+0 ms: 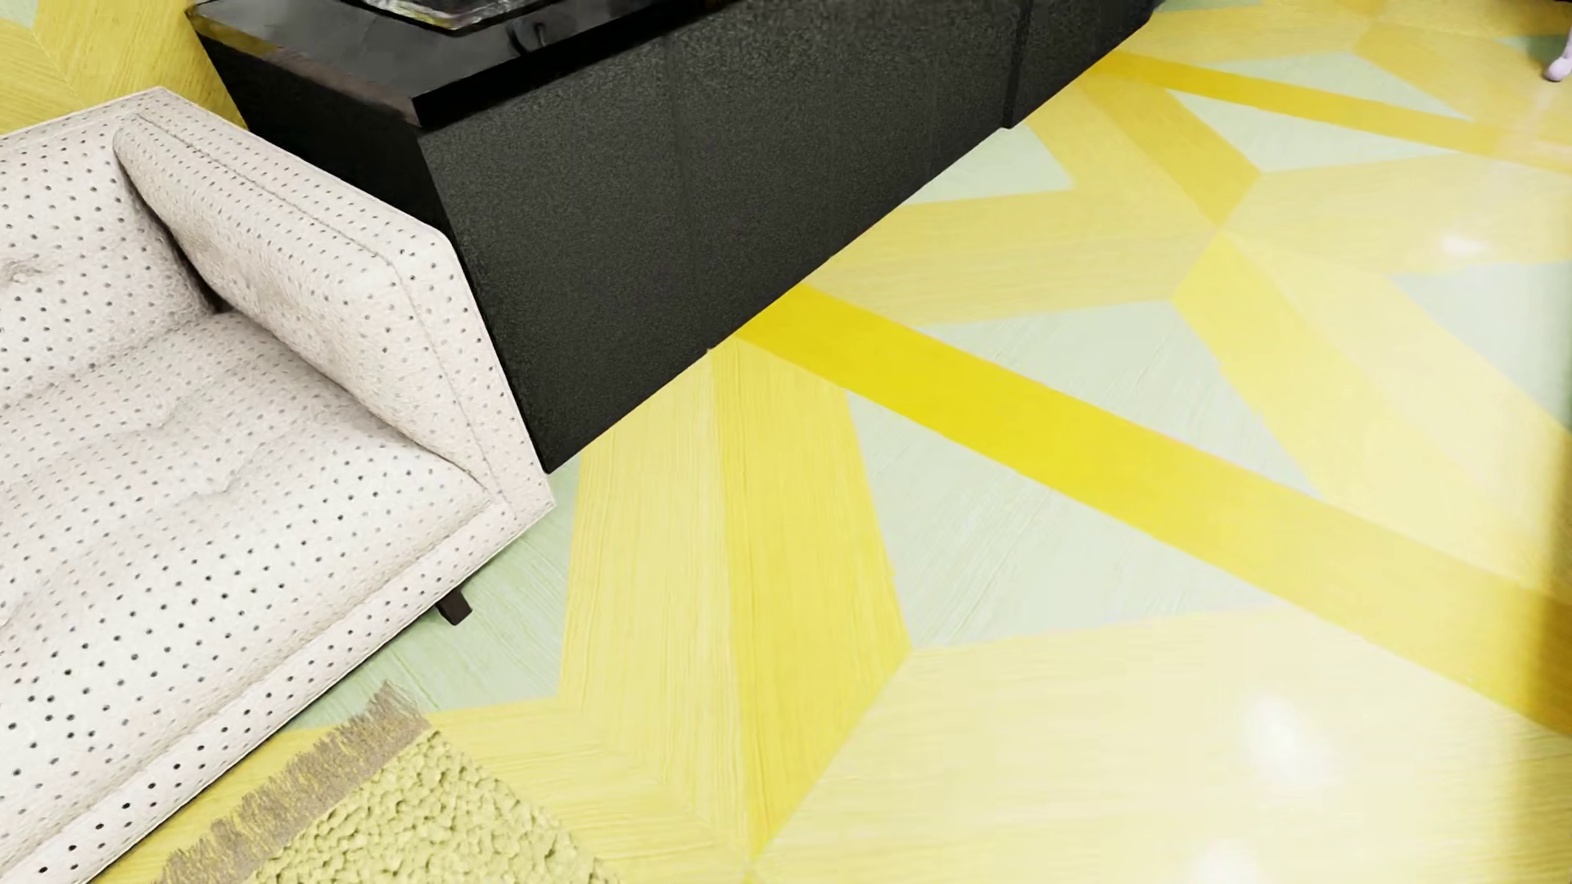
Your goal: Move towards the dark armchair
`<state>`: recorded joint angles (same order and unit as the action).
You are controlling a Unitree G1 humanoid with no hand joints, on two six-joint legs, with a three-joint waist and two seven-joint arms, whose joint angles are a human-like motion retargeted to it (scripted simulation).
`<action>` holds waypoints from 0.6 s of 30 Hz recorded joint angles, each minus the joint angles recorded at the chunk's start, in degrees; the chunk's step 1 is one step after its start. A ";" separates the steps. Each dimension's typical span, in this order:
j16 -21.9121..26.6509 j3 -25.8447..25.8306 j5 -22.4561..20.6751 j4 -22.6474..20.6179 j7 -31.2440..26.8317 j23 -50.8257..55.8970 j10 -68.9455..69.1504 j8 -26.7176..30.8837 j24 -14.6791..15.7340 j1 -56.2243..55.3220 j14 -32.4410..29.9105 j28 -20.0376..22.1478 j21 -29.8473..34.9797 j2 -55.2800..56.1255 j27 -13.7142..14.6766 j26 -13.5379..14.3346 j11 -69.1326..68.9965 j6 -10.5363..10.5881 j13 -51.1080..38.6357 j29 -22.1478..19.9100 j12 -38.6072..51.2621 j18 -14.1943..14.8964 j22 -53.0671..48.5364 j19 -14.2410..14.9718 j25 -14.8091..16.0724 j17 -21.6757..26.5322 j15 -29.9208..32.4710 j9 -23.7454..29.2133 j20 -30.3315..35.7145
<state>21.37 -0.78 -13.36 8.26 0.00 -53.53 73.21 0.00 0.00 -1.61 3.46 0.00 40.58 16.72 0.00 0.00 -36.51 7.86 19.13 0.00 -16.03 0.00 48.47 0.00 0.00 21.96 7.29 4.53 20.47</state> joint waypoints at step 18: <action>-0.68 1.20 8.68 2.03 0.00 2.11 -38.77 0.00 0.00 5.45 12.97 0.00 -3.07 7.97 0.00 0.00 -12.99 -6.55 -4.05 0.00 -5.58 0.00 -0.56 0.00 0.00 -2.63 9.30 0.47 4.94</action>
<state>20.69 0.42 -4.68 10.29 0.00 -51.42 34.45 0.00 0.00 3.84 16.44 0.00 37.51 24.69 0.00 0.00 -49.50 1.31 15.08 0.00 -21.61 0.00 47.91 0.00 0.00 19.33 16.58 5.00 25.41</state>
